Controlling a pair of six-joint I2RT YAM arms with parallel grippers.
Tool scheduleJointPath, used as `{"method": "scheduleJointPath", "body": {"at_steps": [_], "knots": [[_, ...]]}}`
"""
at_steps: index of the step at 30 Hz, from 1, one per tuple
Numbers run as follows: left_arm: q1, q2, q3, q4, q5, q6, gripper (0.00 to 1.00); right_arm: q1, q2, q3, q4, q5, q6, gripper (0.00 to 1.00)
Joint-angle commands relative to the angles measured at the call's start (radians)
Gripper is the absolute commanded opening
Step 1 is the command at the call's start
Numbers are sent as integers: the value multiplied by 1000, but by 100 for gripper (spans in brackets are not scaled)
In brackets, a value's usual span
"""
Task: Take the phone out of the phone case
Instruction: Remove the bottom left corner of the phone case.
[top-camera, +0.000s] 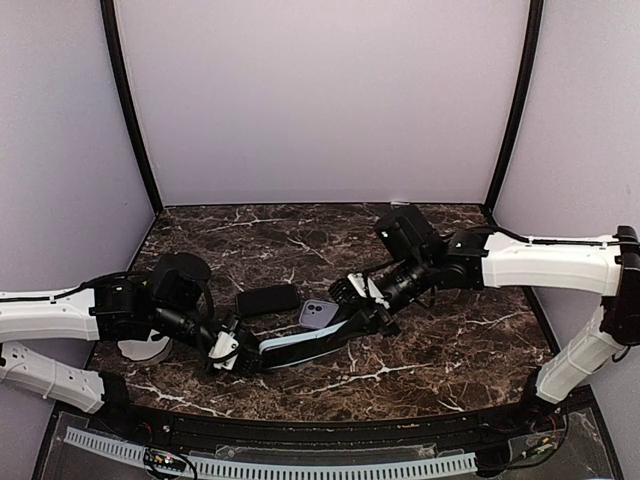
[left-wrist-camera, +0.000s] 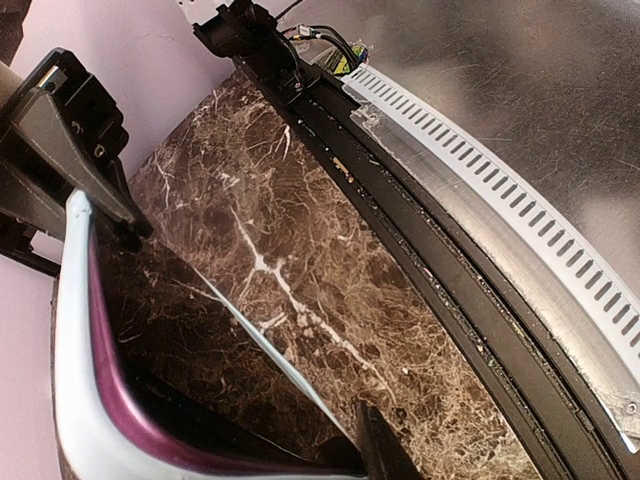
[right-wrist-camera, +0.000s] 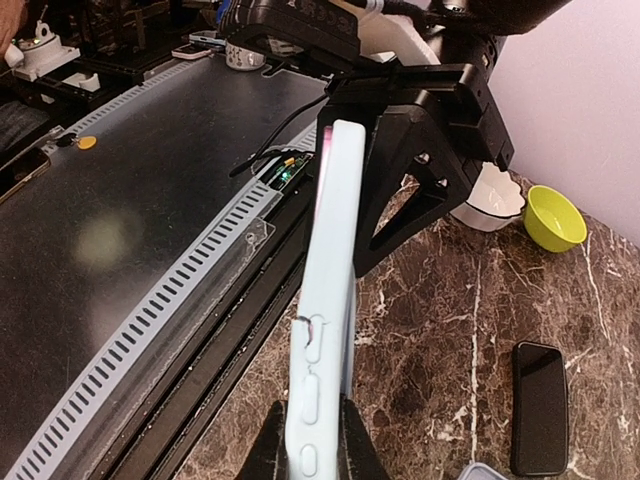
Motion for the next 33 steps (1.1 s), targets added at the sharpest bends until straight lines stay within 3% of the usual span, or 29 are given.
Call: {"method": "scheduleJointPath", "body": {"at_steps": [1,23,27,33], "knots": [[-19,-21,25,-54,104,40,26,-9,4,40,-69,-172,-53,0],[-19,-54,23,-74,157,47,35,-20,42,124,-263,-245,-116,0],[-19,-57,8,-48,151,34,36,-20,25,113,-238,-231,-111,0],[-19,-73,-23,3,126,-7,42,-20,-53,32,-55,-151,-23,0]]}}
